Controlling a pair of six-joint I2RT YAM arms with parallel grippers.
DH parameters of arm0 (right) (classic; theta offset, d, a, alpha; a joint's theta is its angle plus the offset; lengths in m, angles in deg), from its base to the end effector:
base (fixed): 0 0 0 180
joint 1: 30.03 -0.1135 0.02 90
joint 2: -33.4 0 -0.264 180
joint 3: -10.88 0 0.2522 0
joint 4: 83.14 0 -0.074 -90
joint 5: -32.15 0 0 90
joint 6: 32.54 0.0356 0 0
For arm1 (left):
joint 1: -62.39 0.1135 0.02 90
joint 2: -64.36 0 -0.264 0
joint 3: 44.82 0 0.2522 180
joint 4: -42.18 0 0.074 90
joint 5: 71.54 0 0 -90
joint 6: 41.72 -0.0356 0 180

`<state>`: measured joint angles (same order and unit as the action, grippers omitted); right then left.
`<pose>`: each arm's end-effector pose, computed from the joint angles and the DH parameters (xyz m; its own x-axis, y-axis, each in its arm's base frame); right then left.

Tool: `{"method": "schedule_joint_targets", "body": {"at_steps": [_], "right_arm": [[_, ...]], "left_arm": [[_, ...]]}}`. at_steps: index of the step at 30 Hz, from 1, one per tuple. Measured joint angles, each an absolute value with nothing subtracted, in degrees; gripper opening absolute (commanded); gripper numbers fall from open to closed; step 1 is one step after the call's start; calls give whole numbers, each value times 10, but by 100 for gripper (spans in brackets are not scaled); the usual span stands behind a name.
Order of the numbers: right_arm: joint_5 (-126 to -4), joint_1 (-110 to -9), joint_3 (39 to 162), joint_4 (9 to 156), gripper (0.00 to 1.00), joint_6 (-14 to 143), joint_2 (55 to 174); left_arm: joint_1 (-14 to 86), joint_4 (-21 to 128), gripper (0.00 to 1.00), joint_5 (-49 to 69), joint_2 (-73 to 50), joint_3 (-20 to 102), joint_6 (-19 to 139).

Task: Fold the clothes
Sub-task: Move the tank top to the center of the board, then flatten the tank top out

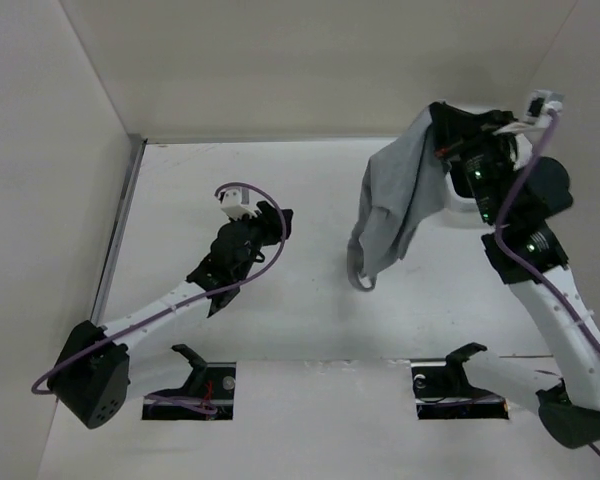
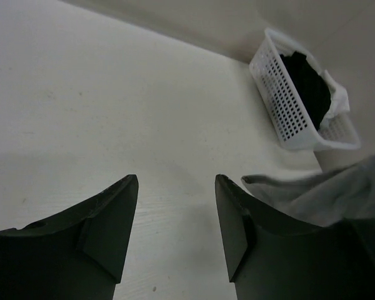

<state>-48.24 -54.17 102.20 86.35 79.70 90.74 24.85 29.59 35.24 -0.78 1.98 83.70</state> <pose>0.1728 0.0709 0.5202 0.2367 0.5150 -0.8239 -0.3814 0.8291 0.4087 0.2092 -0.1478 0.2629 -0.2708 -0.4917 -0.8276 0.2438 0.7967 -0.5531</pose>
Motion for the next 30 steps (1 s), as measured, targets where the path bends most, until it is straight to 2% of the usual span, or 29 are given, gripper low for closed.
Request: {"method": "schedule_joint_targets", "body": {"at_steps": [4, 8, 9, 12, 13, 16, 20, 21, 24, 27, 30], "right_arm": [[-522, -545, 1014, 890, 6, 800, 1029], [-566, -544, 1057, 907, 7, 806, 1253], [-570, -543, 1075, 899, 12, 810, 1308], [-565, -535, 1108, 856, 41, 829, 1434], [-560, -531, 1108, 841, 47, 835, 1449], [-544, -517, 1071, 827, 48, 847, 1442], [-511, -506, 953, 860, 27, 862, 1345], [-500, -506, 923, 871, 27, 866, 1321], [-470, -507, 833, 894, 33, 885, 1263], [-448, -505, 751, 905, 49, 914, 1244], [-444, -496, 687, 906, 54, 938, 1241]], "left_arm": [[262, 297, 51, 372, 6, 6, 844], [275, 307, 51, 375, -15, 1, 852], [278, 309, 51, 375, -21, 1, 852], [286, 319, 49, 376, -45, 1, 856], [287, 322, 48, 376, -52, 1, 858], [279, 330, 44, 375, -79, 1, 858], [254, 344, 45, 368, -125, 2, 858], [247, 350, 47, 363, -137, 5, 858], [224, 366, 49, 341, -183, 22, 858], [202, 369, 49, 308, -227, 42, 858], [186, 372, 49, 280, -257, 51, 858]]}}
